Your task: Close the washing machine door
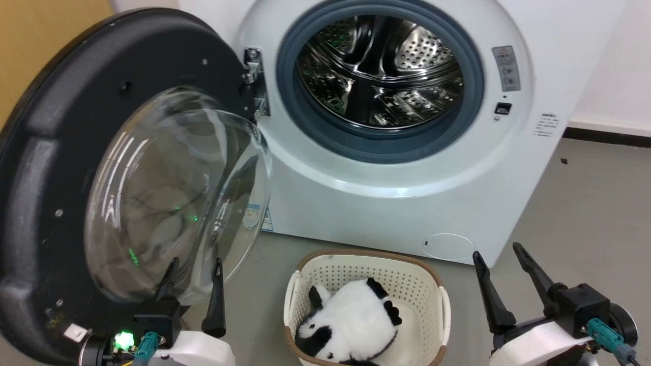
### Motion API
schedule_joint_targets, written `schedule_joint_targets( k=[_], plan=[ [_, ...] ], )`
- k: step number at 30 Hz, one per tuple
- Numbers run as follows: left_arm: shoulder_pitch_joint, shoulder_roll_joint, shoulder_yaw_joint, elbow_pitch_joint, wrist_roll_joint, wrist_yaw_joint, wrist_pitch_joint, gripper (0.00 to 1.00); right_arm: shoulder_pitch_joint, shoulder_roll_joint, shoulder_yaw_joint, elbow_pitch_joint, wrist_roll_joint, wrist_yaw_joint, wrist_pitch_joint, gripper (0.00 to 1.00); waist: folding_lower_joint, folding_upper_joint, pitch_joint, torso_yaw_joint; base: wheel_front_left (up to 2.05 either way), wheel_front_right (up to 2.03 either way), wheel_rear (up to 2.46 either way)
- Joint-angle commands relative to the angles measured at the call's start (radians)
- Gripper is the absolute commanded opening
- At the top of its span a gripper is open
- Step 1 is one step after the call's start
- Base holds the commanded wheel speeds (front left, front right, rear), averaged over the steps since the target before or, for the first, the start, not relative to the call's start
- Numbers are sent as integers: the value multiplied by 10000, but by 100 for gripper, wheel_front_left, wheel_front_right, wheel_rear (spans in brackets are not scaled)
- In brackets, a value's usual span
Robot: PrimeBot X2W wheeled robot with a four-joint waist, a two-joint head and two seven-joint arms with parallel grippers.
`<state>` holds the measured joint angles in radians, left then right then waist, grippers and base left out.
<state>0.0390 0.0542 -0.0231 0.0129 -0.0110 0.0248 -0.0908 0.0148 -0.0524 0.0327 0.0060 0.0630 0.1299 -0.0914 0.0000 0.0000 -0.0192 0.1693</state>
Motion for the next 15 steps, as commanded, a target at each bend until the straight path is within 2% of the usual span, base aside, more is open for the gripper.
schedule_joint_targets(
  k=[1, 15],
  plan=[
    [82, 66, -25, -6, -47, 51, -115, 100, 104, 9, 39, -30, 64, 3, -112, 100, 0, 0, -26, 183, 0, 0, 0],
    [345, 92, 166, -328, -189, 353, -449, 100, -332, 12, 584, 276, 187, 4, -445, 100, 0, 0, 180, 1017, 0, 0, 0]
  ],
)
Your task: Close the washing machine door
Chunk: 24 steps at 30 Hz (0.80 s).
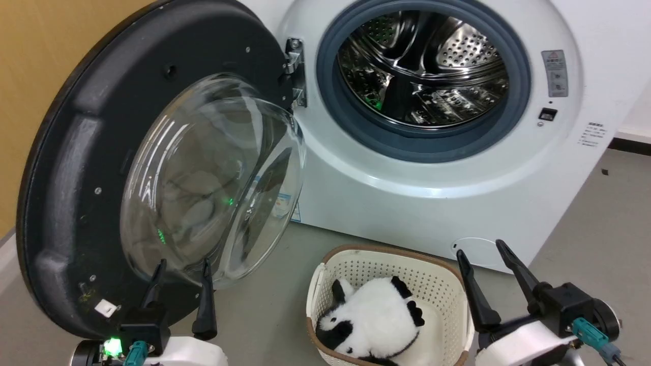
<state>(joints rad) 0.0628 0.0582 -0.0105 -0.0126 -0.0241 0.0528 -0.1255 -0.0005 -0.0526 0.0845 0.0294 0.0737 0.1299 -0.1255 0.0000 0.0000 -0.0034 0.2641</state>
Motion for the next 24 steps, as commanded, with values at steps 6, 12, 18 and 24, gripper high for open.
schedule_joint_targets(
  k=[6, 12, 18, 24],
  plan=[
    [240, 42, 103, -215, -109, 191, -228, 100, -369, 15, 496, 188, 137, 4, -229, 100, 0, 0, 73, 353, 0, 0, 0],
    [334, 38, 175, -321, -141, 287, -332, 100, -517, 15, 730, 291, 221, 5, -333, 100, 0, 0, 106, 579, 0, 0, 0],
    [459, 19, 227, -465, -190, 413, -457, 100, -665, 17, 980, 413, 299, 5, -459, 100, 0, 0, 152, 858, 0, 0, 0],
    [560, 0, 288, -585, -256, 531, -583, 100, -850, 18, 1206, 533, 384, 6, -584, 100, 0, 0, 226, 1151, 0, 0, 0]
  ],
)
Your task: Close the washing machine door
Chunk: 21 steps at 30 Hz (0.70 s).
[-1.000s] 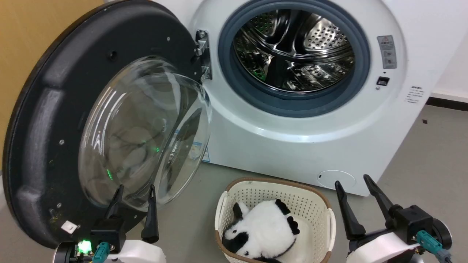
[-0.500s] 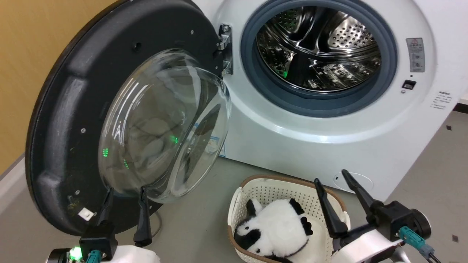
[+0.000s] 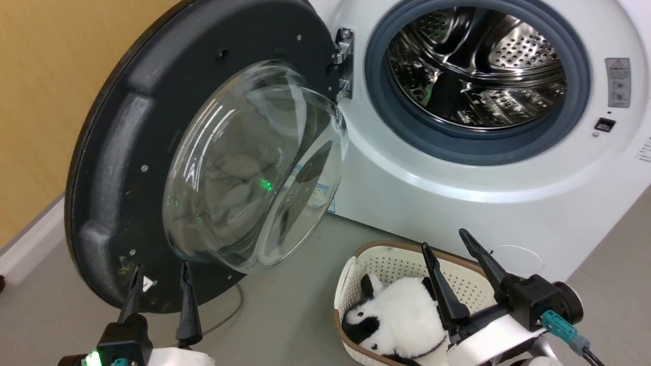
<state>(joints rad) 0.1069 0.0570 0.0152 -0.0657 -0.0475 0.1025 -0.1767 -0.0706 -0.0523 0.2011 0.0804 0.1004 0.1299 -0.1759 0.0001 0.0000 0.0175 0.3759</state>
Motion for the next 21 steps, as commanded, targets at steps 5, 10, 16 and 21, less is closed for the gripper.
schedule_joint_targets(
  k=[5, 10, 16, 21],
  plan=[
    [223, 1, 81, -132, -56, 109, -175, 100, -274, 11, 181, 99, 179, 6, -184, 100, -1, 0, 37, 253, -4, -4, -4],
    [307, -8, 102, -193, -58, 179, -280, 100, -330, 1, 294, 135, 262, 6, -289, 100, -1, 0, 38, 462, -2, -2, -2],
    [369, -23, 86, -324, -72, 312, -405, 100, -388, -24, 438, 171, 325, 7, -413, 100, -1, 0, 60, 724, 0, 0, 0],
    [441, -29, 135, -358, -130, 376, -509, 100, -423, -23, 556, 232, 406, 7, -518, 100, -1, 0, 53, 932, 0, 0, 0]
  ],
)
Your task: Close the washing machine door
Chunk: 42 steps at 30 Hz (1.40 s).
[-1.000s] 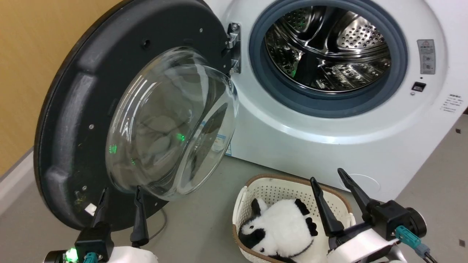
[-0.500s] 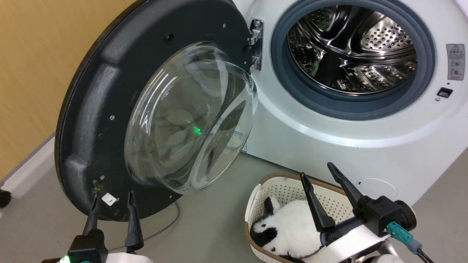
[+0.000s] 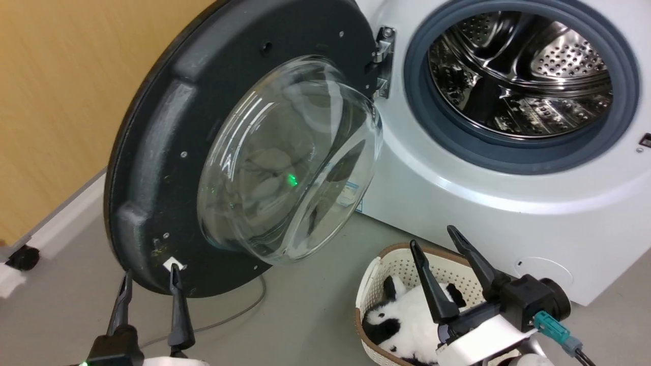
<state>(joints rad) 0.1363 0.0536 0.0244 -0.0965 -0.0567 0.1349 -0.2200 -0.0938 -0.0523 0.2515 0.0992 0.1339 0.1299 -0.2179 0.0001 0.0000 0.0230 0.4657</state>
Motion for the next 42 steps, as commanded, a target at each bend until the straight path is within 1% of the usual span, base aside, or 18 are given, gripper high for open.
schedule_joint_targets(
  k=[1, 16, 23, 24, 25, 26, 29, 31, 34, 38, 39, 40, 41, 42],
  plan=[
    [157, 5, 62, -54, -52, 60, -97, 100, -198, -22, 72, 61, 91, 7, -119, 100, -1, 0, -3, 75, 0, 0, 0],
    [270, 19, 142, -258, -87, -86, -410, 100, -271, -62, 439, 122, 341, 8, -431, 100, -1, 0, 24, 718, 0, 0, 0],
    [312, 9, 170, -280, -110, -175, -417, 100, -200, -117, 407, 95, 255, 8, -439, 100, -1, 0, 27, 738, 0, 0, 0],
    [308, 6, 192, -301, -196, -206, -417, 69, -192, -129, 396, 86, 246, 8, -439, 100, -1, 0, 30, 739, 0, 0, 0],
    [273, -1, 250, -393, -493, -275, -417, 11, -182, -139, 372, 77, 231, 8, -439, 100, -1, 0, 36, 740, 0, 0, 0],
    [234, -9, 344, -515, -841, -344, -417, 0, -166, -144, 339, 75, 210, 8, -439, 100, -1, 0, 30, 737, 0, 0, 0],
    [87, 15, 741, -919, -1261, -673, -417, 0, -111, -143, 272, 38, 178, 8, -439, 100, -1, 0, 27, 724, 0, 0, 0],
    [-112, 256, 1121, -1039, -1394, -916, -417, 0, -75, -153, 249, 2, 150, 8, -439, 100, -1, 0, 41, 713, 0, 0, 0],
    [-644, 929, 1826, -890, -1562, -1226, -417, 0, -12, -190, 182, -51, 80, 8, -439, 100, -1, 0, 71, 688, 0, 0, 0],
    [-1620, 1771, 2598, -440, -2244, -1621, -280, 0, 176, -182, -72, -181, -22, 8, -439, 100, -1, 0, 117, 644, 0, 0, 0],
    [-1620, 1771, 2598, -440, -2244, -1621, -280, 0, 176, -182, -72, -181, -22, 8, -439, 100, -1, 0, 117, 644, 0, 0, 0],
    [-2231, 2156, 2867, -88, -2729, -1833, 3, 0, 287, -179, -169, -252, -95, 8, -439, 100, -1, 0, 170, 623, 0, 0, 0],
    [-2231, 2156, 2867, -88, -2729, -1833, 3, 0, 287, -179, -169, -252, -95, 8, -439, 100, -1, 0, 170, 623, 0, 0, 0],
    [-2908, 2543, 3065, 562, -3294, -2036, 412, 0, 391, -185, -266, -316, -171, 8, -439, 100, -1, 0, 216, 607, 0, 0, 0]
  ],
)
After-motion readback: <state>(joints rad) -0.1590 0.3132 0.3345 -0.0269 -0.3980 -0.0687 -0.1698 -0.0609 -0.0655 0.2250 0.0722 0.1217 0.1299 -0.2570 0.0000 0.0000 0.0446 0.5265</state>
